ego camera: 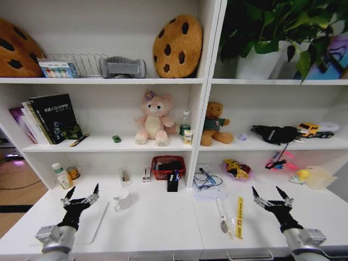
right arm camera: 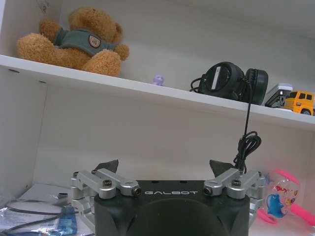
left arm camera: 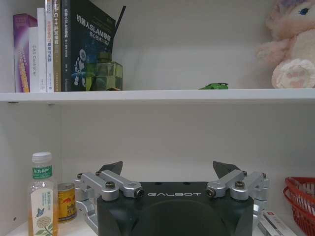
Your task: Organize the objects on the table.
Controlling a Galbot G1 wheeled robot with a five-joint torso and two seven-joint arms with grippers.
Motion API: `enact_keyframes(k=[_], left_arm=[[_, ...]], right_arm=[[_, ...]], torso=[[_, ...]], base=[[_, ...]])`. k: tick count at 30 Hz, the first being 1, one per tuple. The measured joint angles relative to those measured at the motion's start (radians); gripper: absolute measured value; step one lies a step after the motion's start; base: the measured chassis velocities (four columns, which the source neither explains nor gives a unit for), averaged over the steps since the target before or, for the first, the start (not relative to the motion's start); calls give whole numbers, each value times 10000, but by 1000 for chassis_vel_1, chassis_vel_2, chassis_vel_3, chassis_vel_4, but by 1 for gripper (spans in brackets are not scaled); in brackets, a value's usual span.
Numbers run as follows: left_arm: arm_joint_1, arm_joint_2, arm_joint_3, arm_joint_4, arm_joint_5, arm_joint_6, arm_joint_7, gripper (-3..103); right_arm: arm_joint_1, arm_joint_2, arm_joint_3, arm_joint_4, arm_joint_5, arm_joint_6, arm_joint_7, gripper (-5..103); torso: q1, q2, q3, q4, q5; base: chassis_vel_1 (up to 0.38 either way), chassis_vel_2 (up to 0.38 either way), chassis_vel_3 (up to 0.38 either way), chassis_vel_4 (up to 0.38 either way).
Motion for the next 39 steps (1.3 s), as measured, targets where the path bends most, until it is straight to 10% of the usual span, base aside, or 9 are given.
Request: enact_keyframes(k=[39], left_arm=[[0, 0, 1, -5, 0, -1, 11, 100]], right_arm=[[18, -8, -13, -23, 6, -9, -4, 100]], torso=[[0, -1, 1, -1, 13]], base=[[142, 140, -135, -137]])
